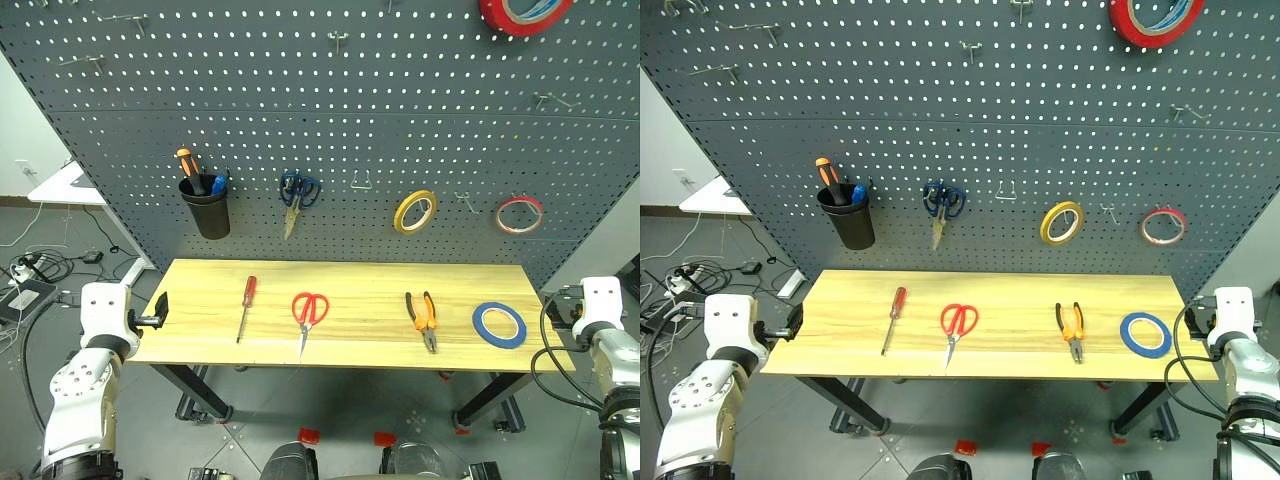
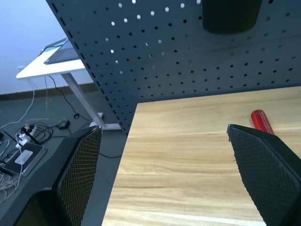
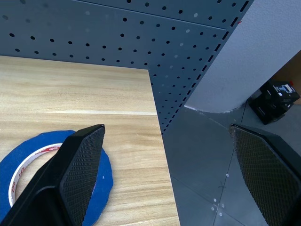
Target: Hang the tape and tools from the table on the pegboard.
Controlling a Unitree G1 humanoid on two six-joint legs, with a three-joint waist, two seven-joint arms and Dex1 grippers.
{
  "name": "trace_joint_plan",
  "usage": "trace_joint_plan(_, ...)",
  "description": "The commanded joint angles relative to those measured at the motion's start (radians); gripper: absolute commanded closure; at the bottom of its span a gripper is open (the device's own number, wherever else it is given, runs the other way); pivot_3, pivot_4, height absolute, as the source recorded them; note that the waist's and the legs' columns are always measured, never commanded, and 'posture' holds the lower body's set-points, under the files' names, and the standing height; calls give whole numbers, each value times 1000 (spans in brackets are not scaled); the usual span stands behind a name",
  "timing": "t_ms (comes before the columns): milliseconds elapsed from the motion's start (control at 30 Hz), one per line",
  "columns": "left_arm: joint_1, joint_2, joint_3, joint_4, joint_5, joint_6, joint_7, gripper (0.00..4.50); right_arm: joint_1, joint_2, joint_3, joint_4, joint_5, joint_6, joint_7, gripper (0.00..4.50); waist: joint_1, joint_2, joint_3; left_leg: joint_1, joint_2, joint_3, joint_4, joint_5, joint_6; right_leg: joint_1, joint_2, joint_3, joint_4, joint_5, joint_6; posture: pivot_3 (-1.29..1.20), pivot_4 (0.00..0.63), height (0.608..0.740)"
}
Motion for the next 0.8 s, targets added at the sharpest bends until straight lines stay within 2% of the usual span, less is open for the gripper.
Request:
trace_joint_plan(33, -22, 17, -11, -10, 11, -44, -9, 12, -10, -11, -20, -30, 16, -15, -5, 0, 0, 0, 0, 0, 0, 0, 0, 0, 0, 0, 0, 0, 0, 0, 0, -162, 0, 740)
trace_joint_plan(433, 17, 0, -29, -76, -9, -14, -31, 12, 33, -3, 25, -107, -6, -17, 56, 0, -1, 0, 0, 0, 0, 0, 0, 0, 0, 1, 0, 0, 0, 0, 0, -176, 0, 740)
trace_joint_plan(633, -10, -22, -127, -225, -33, 74, -91, 12, 162, 11, 94, -398, -1, 62, 159, 0, 2, 2, 8, 0, 0, 0, 0, 0, 0, 0, 0, 0, 0, 0, 0, -203, 45, 740)
trace_joint_plan(800, -87, -25, -223, -293, -25, 185, -106, 12, 242, 10, 138, -641, -7, 226, 186, 0, 2, 5, 41, 1, 0, -1, 0, 0, 0, 0, 0, 1, 0, 0, 0, -239, 109, 740)
